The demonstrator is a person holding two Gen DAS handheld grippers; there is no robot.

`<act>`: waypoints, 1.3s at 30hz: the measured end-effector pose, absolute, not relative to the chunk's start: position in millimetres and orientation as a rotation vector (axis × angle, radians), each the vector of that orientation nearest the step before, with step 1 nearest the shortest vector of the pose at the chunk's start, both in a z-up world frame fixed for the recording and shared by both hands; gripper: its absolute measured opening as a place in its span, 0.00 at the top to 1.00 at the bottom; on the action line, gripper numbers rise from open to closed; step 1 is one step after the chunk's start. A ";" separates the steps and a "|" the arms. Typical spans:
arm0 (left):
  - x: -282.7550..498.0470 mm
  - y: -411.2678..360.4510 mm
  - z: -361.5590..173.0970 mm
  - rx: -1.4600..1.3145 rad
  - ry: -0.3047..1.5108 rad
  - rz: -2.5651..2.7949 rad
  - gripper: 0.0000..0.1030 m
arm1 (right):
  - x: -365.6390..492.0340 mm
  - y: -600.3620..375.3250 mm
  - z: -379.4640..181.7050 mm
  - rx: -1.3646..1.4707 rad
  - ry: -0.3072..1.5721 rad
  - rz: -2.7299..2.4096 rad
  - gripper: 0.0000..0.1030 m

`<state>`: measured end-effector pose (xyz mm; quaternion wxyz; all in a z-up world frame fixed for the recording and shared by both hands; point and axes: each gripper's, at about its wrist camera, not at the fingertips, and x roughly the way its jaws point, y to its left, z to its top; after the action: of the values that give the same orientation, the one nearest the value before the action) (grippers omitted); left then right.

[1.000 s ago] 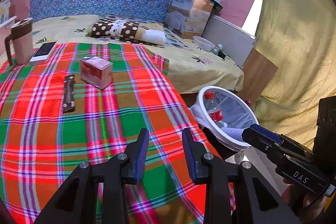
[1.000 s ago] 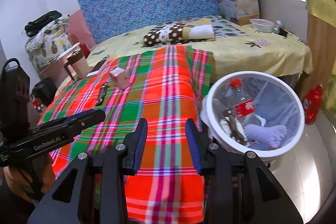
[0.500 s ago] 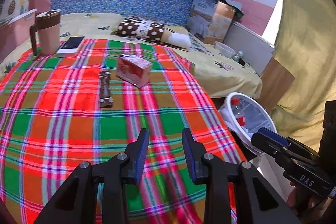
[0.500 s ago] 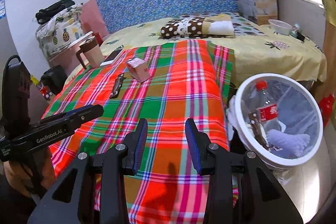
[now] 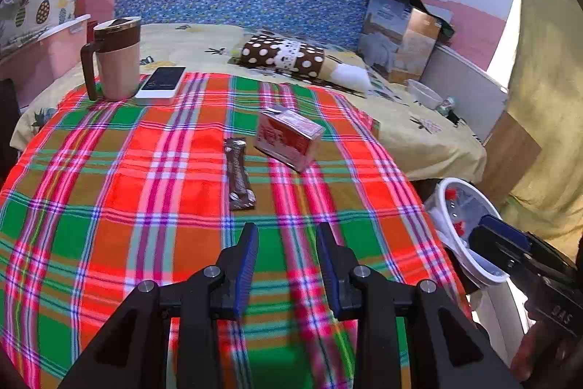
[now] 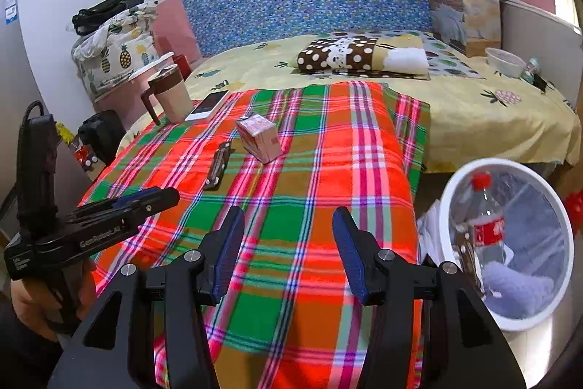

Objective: Collect trash
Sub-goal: 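Move both open tools back over the remaining wrapper and carton, then grasp the second chocolate wrapper with the left tool while the right tool grasps the pink carton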

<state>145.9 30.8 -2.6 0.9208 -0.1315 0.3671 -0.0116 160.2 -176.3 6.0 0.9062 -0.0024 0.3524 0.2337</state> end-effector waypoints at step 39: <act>224.2 77.4 -57.9 -0.313 0.871 0.054 0.79 | 263.2 -103.5 -21.1 -0.169 0.807 0.605 0.42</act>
<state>224.2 77.4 -57.9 0.8945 -0.1511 0.4199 0.0260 263.2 -103.5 -21.1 0.8721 -0.0811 0.3860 0.2895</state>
